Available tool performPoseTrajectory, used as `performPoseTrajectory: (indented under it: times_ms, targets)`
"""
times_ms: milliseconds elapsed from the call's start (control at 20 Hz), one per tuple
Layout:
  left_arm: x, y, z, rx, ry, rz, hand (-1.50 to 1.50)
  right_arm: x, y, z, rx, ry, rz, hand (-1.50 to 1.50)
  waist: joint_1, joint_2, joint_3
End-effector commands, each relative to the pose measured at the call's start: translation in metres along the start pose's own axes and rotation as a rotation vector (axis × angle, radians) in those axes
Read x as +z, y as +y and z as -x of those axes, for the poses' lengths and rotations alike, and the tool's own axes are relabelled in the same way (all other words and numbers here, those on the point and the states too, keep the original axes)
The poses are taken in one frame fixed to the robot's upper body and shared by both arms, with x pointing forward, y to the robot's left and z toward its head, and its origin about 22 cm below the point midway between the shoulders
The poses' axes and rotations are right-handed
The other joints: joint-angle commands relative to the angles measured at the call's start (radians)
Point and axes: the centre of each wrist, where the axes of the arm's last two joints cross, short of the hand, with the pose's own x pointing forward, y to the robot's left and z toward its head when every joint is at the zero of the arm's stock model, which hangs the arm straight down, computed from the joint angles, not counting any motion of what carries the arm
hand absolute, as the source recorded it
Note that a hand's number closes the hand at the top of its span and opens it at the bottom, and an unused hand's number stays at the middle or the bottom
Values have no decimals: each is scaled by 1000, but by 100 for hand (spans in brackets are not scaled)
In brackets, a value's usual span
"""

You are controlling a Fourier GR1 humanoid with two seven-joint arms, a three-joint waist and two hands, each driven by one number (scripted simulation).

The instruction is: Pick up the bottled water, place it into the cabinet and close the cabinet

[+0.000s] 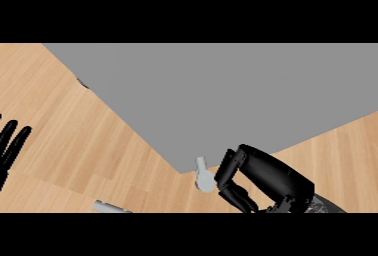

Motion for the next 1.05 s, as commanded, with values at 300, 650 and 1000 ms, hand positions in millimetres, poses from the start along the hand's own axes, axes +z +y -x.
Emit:
performPoseTrajectory:
  times_ms: [300, 650, 1000]
  targets:
    - [13, 9, 5, 8, 6, -55, -150, -93, -47, -27, -86, 43, 368, 150, -44, -12, 6]
    - [11, 12, 2, 1, -13, -56, -150, -121, -72, -35, -179, 59, 518, -150, -65, -10, 10]
    - [16, 11, 3, 6, -9, -62, -150, -131, -74, -38, -261, 61, 547, -150, -76, -11, 12]
